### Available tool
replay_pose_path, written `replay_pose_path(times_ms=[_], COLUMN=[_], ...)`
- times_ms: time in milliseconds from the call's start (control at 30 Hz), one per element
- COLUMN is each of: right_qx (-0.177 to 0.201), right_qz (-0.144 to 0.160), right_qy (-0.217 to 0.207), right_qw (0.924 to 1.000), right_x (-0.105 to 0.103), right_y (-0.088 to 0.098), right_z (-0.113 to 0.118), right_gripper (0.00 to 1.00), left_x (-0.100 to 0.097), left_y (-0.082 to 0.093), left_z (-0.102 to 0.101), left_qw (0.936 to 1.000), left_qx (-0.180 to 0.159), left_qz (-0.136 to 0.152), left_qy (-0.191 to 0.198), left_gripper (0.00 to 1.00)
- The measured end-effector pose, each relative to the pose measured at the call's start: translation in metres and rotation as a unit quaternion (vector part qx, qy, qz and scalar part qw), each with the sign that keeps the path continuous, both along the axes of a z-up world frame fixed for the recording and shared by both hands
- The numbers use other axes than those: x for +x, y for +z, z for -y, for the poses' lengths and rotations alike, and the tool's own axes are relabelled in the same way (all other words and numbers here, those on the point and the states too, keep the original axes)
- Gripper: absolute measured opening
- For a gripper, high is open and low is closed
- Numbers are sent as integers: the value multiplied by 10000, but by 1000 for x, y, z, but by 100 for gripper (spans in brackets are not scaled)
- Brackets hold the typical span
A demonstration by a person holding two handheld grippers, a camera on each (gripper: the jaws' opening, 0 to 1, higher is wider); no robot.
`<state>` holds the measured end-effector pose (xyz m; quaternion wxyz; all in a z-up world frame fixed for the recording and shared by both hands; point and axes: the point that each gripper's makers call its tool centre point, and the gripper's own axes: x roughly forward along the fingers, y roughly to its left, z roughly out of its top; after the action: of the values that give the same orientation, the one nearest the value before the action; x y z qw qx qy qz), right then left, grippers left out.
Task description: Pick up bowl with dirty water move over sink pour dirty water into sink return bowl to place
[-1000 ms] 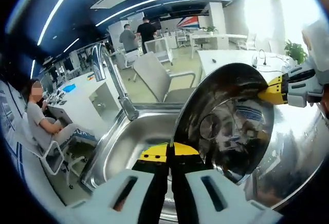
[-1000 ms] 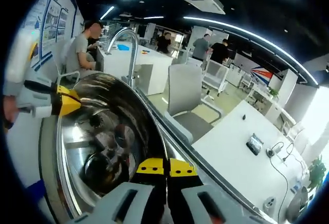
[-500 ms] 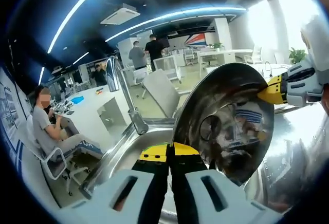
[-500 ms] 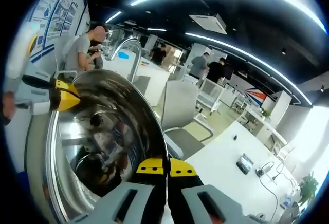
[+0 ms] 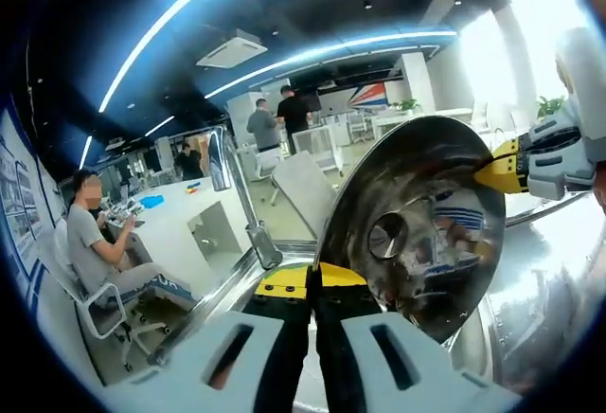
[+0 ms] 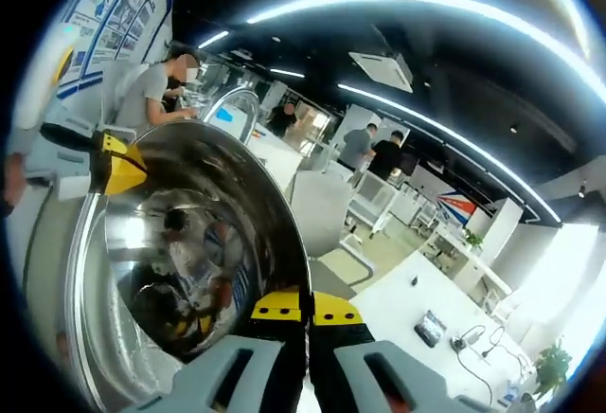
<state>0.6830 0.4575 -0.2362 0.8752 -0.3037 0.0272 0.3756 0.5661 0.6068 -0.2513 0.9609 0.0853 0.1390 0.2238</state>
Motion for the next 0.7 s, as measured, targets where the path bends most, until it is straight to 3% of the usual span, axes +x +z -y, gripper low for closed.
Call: replay_pose_path(times_ms=[300,700], right_qx=[264,375], right_qz=[104,598], right_qy=[55,134], right_qw=[9996,9974], right_x=[1,-4], right_y=[15,40], right_z=[-1,-5], right_gripper=[0,0], left_x=[-1,-3], left_y=[16,46], left_z=[-3,-10], left_qw=[9994,9971], left_qx=[164,441], left_qz=[286,587], left_qy=[43,176], left_gripper=[0,0])
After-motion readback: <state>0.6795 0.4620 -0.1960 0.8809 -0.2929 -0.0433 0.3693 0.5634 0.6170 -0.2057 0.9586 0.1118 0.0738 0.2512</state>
